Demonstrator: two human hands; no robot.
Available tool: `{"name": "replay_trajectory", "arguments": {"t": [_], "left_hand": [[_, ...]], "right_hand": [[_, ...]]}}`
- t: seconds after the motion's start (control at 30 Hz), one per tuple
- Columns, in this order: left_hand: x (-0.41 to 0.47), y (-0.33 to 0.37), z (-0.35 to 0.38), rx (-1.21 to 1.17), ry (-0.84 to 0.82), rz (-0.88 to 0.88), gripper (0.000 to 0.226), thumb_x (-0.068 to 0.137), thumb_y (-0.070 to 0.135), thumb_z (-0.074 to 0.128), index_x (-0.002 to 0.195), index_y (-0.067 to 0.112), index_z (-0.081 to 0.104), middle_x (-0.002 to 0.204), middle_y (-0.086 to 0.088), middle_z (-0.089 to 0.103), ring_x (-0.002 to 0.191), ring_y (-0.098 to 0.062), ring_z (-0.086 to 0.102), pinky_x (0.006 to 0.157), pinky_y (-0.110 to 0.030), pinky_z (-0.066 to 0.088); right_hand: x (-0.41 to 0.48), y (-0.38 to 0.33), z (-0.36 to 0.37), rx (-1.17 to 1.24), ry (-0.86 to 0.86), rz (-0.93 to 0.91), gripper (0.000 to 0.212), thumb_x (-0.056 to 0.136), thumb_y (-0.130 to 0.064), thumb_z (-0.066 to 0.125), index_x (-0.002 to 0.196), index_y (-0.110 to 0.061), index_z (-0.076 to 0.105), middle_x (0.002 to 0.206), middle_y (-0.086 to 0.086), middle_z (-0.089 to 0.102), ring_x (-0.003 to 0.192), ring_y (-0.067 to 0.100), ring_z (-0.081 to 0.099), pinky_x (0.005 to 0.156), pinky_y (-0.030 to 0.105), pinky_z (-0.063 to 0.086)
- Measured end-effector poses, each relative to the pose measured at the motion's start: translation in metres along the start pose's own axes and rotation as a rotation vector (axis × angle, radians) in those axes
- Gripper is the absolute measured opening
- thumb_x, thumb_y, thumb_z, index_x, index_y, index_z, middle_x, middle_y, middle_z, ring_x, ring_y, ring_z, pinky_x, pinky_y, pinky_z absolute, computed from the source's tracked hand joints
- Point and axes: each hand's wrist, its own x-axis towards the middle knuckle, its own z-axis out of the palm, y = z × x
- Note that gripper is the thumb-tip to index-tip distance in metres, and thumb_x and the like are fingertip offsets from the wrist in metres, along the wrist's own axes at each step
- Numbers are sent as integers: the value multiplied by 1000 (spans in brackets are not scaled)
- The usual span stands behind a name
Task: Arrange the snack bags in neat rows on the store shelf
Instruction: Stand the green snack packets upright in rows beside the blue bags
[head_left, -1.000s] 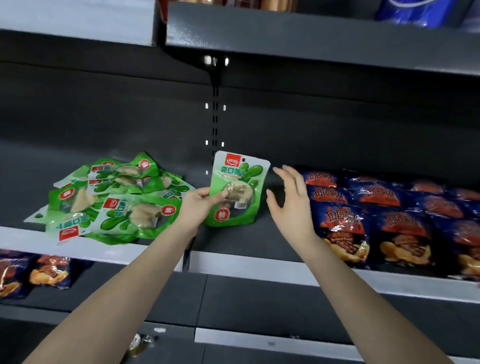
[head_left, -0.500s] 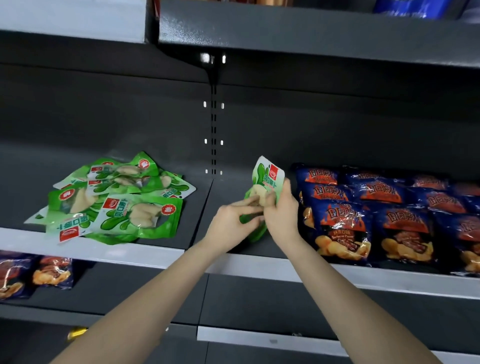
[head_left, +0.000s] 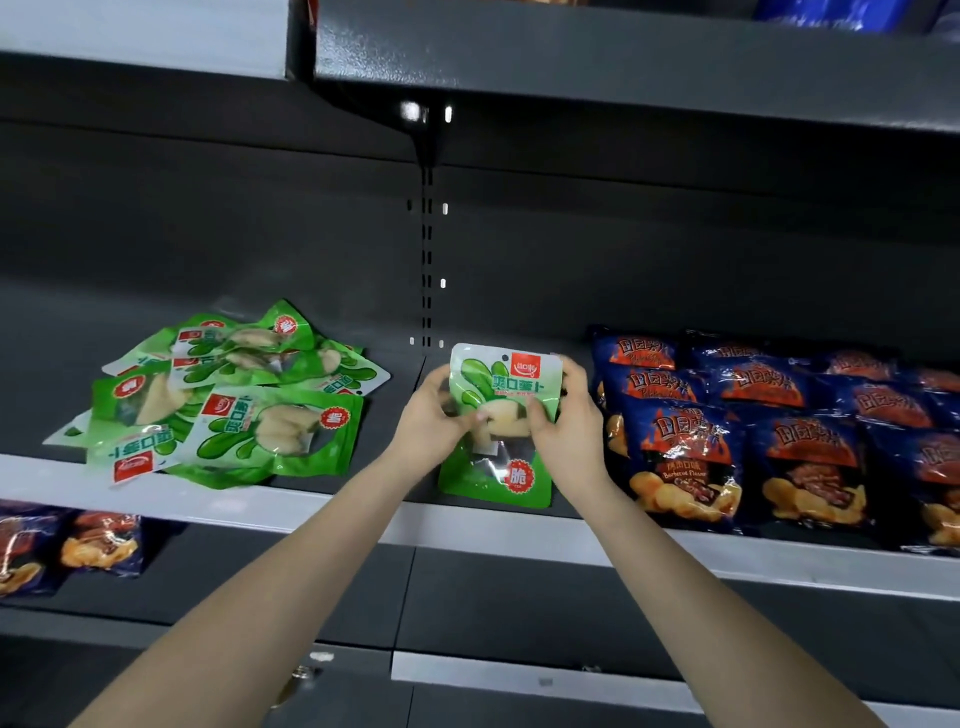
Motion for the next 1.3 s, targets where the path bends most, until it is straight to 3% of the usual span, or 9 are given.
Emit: {"name": "replay_trajectory", "arguments": {"t": [0.13, 0.23, 0.3, 0.37, 0.43, 0.57, 0.8, 1.03, 1.3], "left_hand": [[0, -4, 13, 223, 0, 20, 50, 79, 5, 71, 121, 16, 47, 97, 7, 59, 91, -11, 56, 78, -19, 43], [4, -7, 20, 300, 33, 42, 41, 80, 10, 71, 114, 14, 49, 88, 9, 57, 81, -9, 54, 58, -4, 37], [7, -8, 25, 315, 46, 35, 38, 80, 11, 71, 113, 12, 51, 83, 8, 55, 79, -12, 52, 55, -7, 34], [10, -10, 30, 345, 34, 9, 35, 82, 13, 68, 112, 12, 51, 87, 4, 58, 85, -17, 55, 62, -13, 34], [14, -17, 34, 436, 19, -10, 33, 84, 21, 63, 114, 14, 52, 96, -1, 65, 98, -24, 58, 75, -25, 41], [17, -29, 37, 699, 47, 61, 36, 84, 12, 51, 120, 18, 58, 112, -11, 65, 104, -36, 53, 94, -35, 38], [21, -36, 35, 805, 106, 110, 46, 78, 10, 46, 120, 21, 60, 126, -6, 60, 115, -32, 51, 109, -43, 26], [18, -33, 42, 869, 63, 147, 42, 85, 15, 45, 123, 24, 59, 133, 0, 55, 118, -29, 47, 114, -39, 17], [16, -30, 41, 868, 51, 119, 39, 87, 19, 46, 123, 23, 59, 134, 1, 53, 122, -29, 43, 116, -38, 13]], "right_hand": [[-3, 4, -7, -149, 42, -24, 69, 84, -4, 65, 144, -10, 31, 136, 11, 40, 117, 13, 45, 94, 13, 36], [-15, 8, -6, -374, 87, -231, 63, 82, -7, 65, 140, -10, 38, 140, 13, 36, 127, 28, 39, 106, 37, 35], [-21, 9, -4, -442, -88, -289, 54, 85, -10, 60, 136, -8, 45, 140, 13, 38, 127, 32, 42, 106, 46, 39], [-27, 8, 0, -533, -358, -222, 49, 91, -21, 53, 138, -10, 43, 148, 12, 30, 134, 33, 34, 108, 47, 37], [-30, 10, 5, -581, -552, -84, 58, 97, -34, 44, 148, -14, 24, 157, 8, 10, 143, 32, 13, 116, 45, 23], [-22, 13, 13, -665, -736, 89, 65, 100, -43, 33, 152, -21, 1, 158, 10, -14, 143, 40, -10, 117, 48, 0], [-6, 23, 27, -778, -758, 150, 68, 100, -41, 30, 151, -20, -11, 155, 11, -27, 142, 40, -18, 116, 51, -7], [17, 32, 40, -804, -743, 232, 73, 97, -30, 35, 149, -23, -16, 153, 7, -31, 141, 40, -22, 113, 57, -11], [34, 38, 47, -842, -720, 265, 68, 100, -36, 28, 149, -24, -16, 151, 7, -35, 138, 51, -18, 113, 58, -10]]}}
